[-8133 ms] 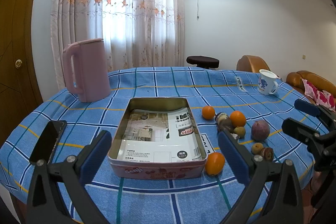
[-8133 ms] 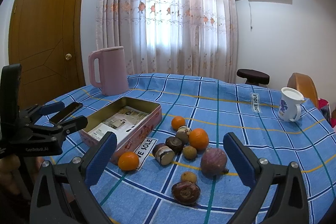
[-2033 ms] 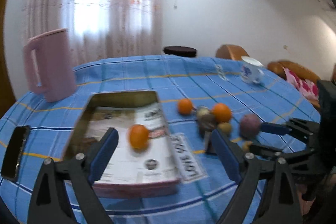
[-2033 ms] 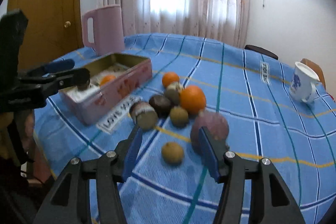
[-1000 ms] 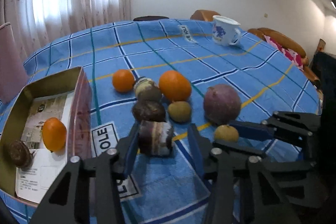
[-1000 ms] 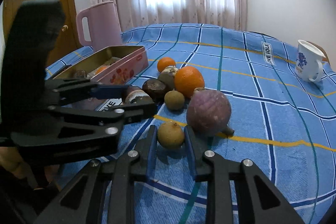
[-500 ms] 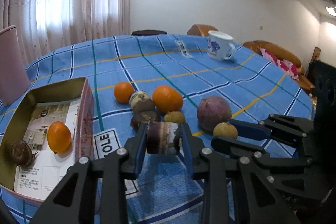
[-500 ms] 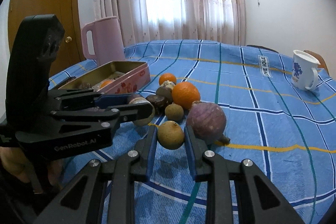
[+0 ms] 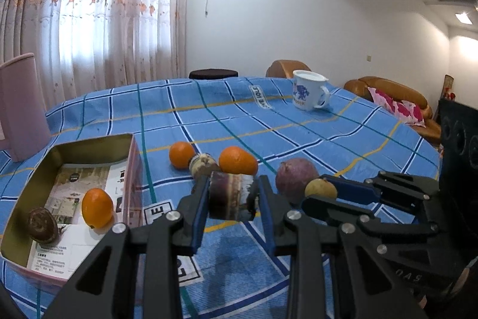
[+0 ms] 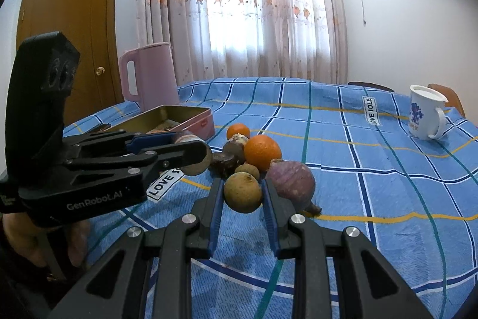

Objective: Organize fruits
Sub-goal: 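Grasp the small tan round fruit with the right gripper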

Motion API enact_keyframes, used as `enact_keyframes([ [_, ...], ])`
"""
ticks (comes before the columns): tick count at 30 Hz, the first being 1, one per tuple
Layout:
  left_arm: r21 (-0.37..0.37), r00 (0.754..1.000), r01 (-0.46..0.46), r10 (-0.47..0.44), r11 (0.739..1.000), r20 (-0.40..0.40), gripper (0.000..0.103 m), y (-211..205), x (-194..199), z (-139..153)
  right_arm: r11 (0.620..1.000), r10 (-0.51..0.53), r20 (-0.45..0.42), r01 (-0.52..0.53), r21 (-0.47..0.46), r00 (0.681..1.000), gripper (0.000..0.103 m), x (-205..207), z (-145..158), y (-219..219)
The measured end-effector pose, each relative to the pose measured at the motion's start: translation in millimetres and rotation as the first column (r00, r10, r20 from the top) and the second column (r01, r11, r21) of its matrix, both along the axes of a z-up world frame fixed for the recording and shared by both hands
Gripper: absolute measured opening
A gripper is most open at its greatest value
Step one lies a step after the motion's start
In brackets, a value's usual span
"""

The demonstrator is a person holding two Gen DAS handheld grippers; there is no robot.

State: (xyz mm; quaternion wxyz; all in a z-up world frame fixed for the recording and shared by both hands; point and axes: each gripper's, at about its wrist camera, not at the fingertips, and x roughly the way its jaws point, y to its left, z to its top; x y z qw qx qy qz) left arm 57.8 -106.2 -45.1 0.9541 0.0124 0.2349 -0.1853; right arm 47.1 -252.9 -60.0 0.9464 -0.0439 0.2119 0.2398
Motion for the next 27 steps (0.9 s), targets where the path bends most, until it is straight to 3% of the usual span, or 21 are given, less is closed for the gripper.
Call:
enact_keyframes([
  [27, -0.041, 0.996, -0.033, 0.036, 0.999, 0.078, 0.033, 7, -14, 7, 0.998, -0.05, 0.082, 0.048, 0.035, 0.995, 0.028, -11, 4, -5],
])
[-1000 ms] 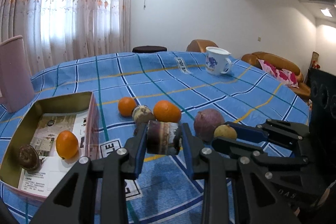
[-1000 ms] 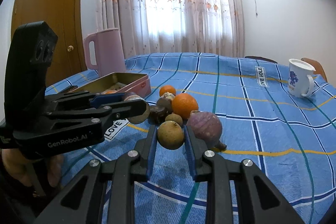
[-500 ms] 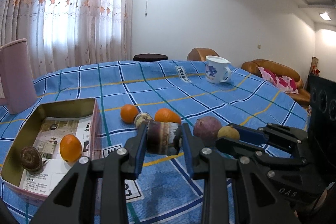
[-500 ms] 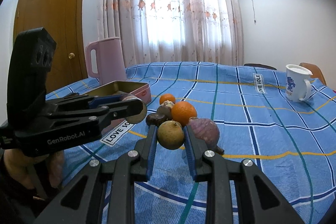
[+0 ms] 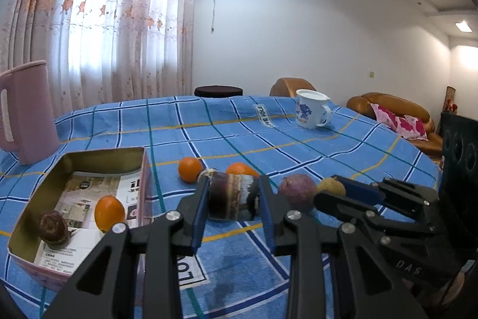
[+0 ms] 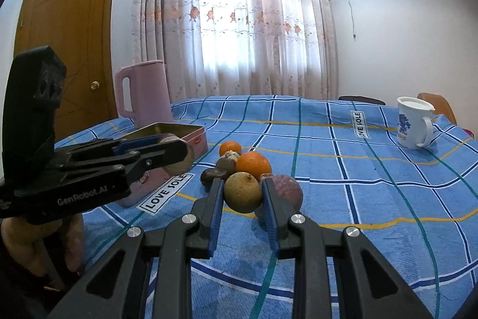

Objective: Organize fruits
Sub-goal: 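Grasp the small tan round fruit with the right gripper, then carry the cake and tan fruit over the tin and open both grippers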

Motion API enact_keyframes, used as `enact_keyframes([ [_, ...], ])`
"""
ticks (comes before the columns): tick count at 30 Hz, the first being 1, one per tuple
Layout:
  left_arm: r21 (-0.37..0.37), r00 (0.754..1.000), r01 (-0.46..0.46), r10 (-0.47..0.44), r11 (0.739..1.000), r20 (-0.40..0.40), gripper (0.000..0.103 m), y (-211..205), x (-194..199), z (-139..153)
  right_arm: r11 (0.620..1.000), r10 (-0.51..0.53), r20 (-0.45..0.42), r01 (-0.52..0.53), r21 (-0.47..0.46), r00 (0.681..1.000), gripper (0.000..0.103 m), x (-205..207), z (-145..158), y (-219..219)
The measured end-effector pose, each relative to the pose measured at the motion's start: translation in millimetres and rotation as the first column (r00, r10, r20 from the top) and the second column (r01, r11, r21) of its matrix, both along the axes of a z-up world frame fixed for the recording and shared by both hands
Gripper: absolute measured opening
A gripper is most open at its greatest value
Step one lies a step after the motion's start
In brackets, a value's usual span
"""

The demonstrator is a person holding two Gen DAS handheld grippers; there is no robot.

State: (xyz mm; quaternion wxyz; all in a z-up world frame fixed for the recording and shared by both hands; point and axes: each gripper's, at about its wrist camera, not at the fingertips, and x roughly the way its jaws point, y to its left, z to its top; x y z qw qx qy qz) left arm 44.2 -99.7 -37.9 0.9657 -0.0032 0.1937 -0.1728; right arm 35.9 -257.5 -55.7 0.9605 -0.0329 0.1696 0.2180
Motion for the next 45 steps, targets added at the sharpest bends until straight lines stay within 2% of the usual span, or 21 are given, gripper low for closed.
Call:
enact_keyframes([
  [14, 0.002, 0.999, -0.025, 0.025, 1.0, 0.034, 0.033, 5, -5, 14, 1.0, -0.016, 0.034, 0.017, -0.016, 0.999, 0.028, 5, 13, -1],
  [23, 0.019, 0.996, -0.083, 0.083, 0.996, 0.014, 0.033, 22, 4, 24, 0.999, 0.038, 0.042, -0.037, -0.026, 0.998, 0.028, 17, 33, 15],
  [28, 0.021, 0.991, -0.132, 0.133, 0.991, -0.022, 0.033, 46, 14, 25, 0.992, 0.124, 0.019, -0.123, -0.019, 0.992, 0.028, 35, 52, 41],
  [34, 0.036, 0.98, -0.189, 0.191, 0.981, -0.054, 0.033, 76, 24, 23, 0.977, 0.205, -0.009, -0.206, -0.053, 0.979, 0.028, 58, 61, 82],
  [38, 0.032, 0.97, -0.229, 0.23, 0.973, -0.074, 0.033, 100, 31, 22, 0.967, 0.248, -0.046, -0.25, -0.047, 0.968, 0.028, 75, 61, 108],
  [45, 0.018, 0.952, -0.279, 0.279, 0.96, -0.125, 0.033, 133, 39, 15, 0.946, 0.296, -0.103, -0.306, -0.107, 0.95, 0.028, 92, 49, 161],
])
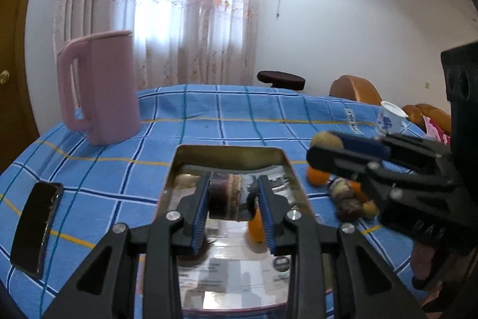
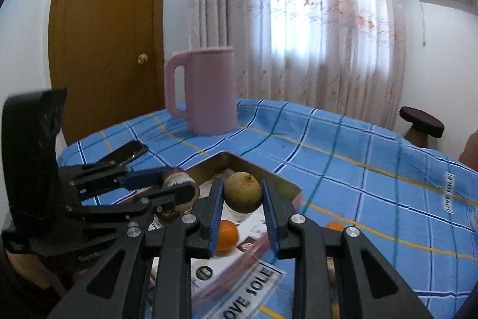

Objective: Organize fruits
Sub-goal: 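Carry the cake and tan fruit over the tin and open both grippers, then withdraw both grippers from the tin toward the remaining fruits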

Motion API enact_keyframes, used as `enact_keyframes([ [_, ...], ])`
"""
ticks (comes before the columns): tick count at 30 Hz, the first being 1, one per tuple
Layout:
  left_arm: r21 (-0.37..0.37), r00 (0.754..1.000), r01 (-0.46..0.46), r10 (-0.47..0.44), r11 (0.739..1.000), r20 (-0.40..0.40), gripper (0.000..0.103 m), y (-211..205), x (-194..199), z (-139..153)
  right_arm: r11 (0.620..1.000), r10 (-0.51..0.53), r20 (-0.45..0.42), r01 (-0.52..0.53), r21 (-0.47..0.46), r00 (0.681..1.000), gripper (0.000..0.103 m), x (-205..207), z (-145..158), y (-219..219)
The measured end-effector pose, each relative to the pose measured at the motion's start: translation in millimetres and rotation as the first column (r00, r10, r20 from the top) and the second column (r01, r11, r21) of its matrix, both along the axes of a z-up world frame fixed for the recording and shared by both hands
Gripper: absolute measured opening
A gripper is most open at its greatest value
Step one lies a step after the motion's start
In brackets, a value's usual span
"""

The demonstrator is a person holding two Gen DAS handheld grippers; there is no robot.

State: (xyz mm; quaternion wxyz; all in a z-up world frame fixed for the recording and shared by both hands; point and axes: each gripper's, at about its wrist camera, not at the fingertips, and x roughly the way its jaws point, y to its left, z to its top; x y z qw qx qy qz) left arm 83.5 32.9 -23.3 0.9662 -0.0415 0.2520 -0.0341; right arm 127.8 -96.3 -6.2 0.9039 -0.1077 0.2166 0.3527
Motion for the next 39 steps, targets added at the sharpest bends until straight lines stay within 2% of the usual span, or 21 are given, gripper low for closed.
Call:
enact_keyframes([
  [6, -0.044, 0.999, -0.021, 0.02, 0.999, -0.035, 0.033, 22, 6, -9, 0.998, 0.01, -0.034, -0.012, -0.056, 0.999, 0.028, 4, -22, 21],
  [16, -0.036, 0.997, -0.017, 0.014, 0.999, -0.073, 0.033, 20, 6, -18, 0.988, 0.052, -0.079, -0.062, -0.142, 0.996, 0.028, -7, -46, 35],
  [19, -0.038, 0.997, -0.027, 0.024, 0.999, -0.079, 0.034, 21, 4, -21, 0.987, 0.067, -0.088, -0.079, -0.139, 0.994, 0.028, -9, -45, 35],
  [20, -0.04, 0.997, -0.038, 0.034, 0.998, -0.074, 0.039, 22, 2, -21, 0.985, 0.067, -0.097, -0.082, -0.154, 0.993, 0.028, -9, -47, 37],
  [21, -0.039, 0.997, -0.043, 0.04, 0.998, -0.071, 0.051, 23, 1, -21, 0.984, 0.056, -0.09, -0.071, -0.166, 0.994, 0.028, -9, -49, 37],
  [22, -0.035, 0.997, -0.049, 0.047, 0.998, -0.065, 0.058, 22, -1, -20, 0.984, 0.052, -0.087, -0.066, -0.168, 0.995, 0.03, -9, -48, 37],
  [23, -0.025, 0.997, -0.065, 0.063, 0.998, -0.053, 0.071, 21, -3, -17, 0.984, 0.05, -0.083, -0.063, -0.164, 0.995, 0.039, -10, -48, 37],
  [24, -0.018, 0.996, -0.076, 0.076, 0.997, -0.038, 0.079, 21, -6, -15, 0.985, 0.046, -0.08, -0.058, -0.16, 0.996, 0.044, -10, -47, 35],
  [25, -0.016, 0.997, -0.078, 0.077, 0.997, -0.026, 0.081, 19, -8, -12, 0.986, 0.035, -0.07, -0.046, -0.158, 0.997, 0.052, -12, -46, 31],
  [26, -0.018, 0.997, -0.071, 0.071, 0.997, -0.012, 0.082, 16, -12, -8, 0.987, 0.025, -0.057, -0.034, -0.158, 0.998, 0.054, -14, -44, 28],
  [30, -0.018, 0.999, -0.041, 0.041, 0.999, 0.012, 0.082, 1, -15, 0, 0.991, -0.026, -0.011, 0.024, -0.133, 1.0, 0.055, -23, -33, -1],
  [33, -0.012, 1.0, 0.015, -0.014, 1.0, 0.025, 0.082, -22, -17, 4, 0.989, -0.095, 0.017, 0.096, -0.113, 0.995, 0.055, -32, -24, -37],
  [36, -0.002, 0.998, 0.061, -0.061, 0.998, 0.027, 0.083, -44, -16, 5, 0.967, -0.212, 0.049, 0.217, -0.137, 0.976, 0.06, -37, -21, -76],
  [39, 0.0, 0.994, 0.111, -0.111, 0.994, 0.014, 0.084, -68, -12, 4, 0.94, -0.311, 0.031, 0.312, -0.14, 0.95, 0.062, -35, -24, -114],
])
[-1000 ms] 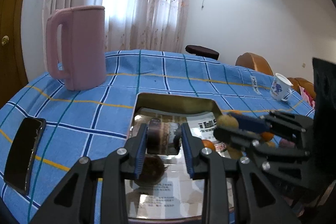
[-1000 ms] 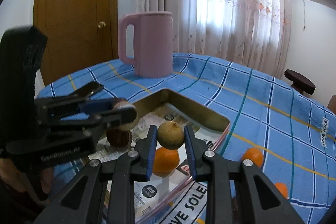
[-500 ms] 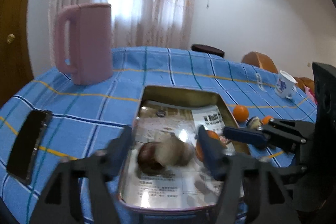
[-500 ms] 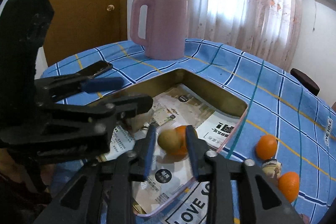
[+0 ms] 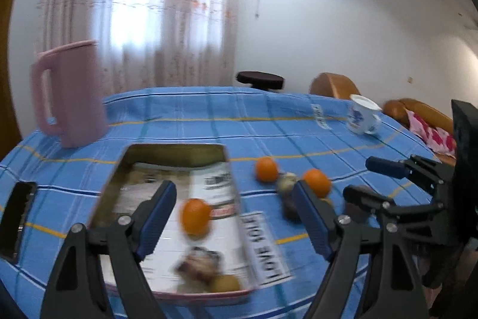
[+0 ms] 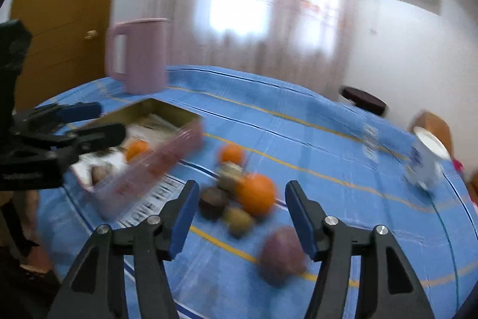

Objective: Organize fruits
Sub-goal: 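Withdraw both grippers from the tin toward the remaining fruits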

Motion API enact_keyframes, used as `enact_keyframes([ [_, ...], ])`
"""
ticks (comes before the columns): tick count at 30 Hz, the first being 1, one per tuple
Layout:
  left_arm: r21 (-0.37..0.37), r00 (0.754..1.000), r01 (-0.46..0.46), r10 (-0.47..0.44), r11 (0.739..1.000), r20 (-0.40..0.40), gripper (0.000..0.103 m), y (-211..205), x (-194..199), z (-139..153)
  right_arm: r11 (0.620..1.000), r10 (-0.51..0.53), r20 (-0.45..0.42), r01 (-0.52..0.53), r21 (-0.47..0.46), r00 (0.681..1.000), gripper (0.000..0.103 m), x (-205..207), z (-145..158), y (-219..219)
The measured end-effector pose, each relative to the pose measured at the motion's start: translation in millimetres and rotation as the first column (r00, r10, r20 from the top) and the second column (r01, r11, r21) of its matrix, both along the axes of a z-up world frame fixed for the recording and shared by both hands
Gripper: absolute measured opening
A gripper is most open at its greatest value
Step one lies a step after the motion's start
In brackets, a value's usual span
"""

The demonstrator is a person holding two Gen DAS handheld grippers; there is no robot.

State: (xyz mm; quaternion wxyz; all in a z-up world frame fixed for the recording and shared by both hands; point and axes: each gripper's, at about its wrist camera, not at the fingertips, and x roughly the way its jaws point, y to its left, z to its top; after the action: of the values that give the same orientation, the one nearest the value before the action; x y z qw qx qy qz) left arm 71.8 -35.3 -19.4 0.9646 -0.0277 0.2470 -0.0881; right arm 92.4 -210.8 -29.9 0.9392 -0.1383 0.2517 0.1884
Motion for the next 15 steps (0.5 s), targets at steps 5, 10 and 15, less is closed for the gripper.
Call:
enact_keyframes([
  [5, 0.045, 0.998, 0.058, -0.057, 0.997, -0.028, 0.084, -38, 7, -7, 0.997, -0.067, -0.078, 0.07, 0.037, 0.995, 0.062, 10, -7, -32],
  [10, 0.068, 0.994, 0.097, -0.093, 0.993, -0.063, 0.084, -55, 10, -15, 0.997, -0.054, -0.176, 0.062, 0.043, 0.983, 0.062, 25, -22, -32],
  [15, 0.079, 0.989, 0.122, -0.115, 0.989, -0.09, 0.082, -66, 17, -21, 0.996, -0.03, -0.256, 0.05, 0.071, 0.966, 0.051, 34, -37, -34],
])
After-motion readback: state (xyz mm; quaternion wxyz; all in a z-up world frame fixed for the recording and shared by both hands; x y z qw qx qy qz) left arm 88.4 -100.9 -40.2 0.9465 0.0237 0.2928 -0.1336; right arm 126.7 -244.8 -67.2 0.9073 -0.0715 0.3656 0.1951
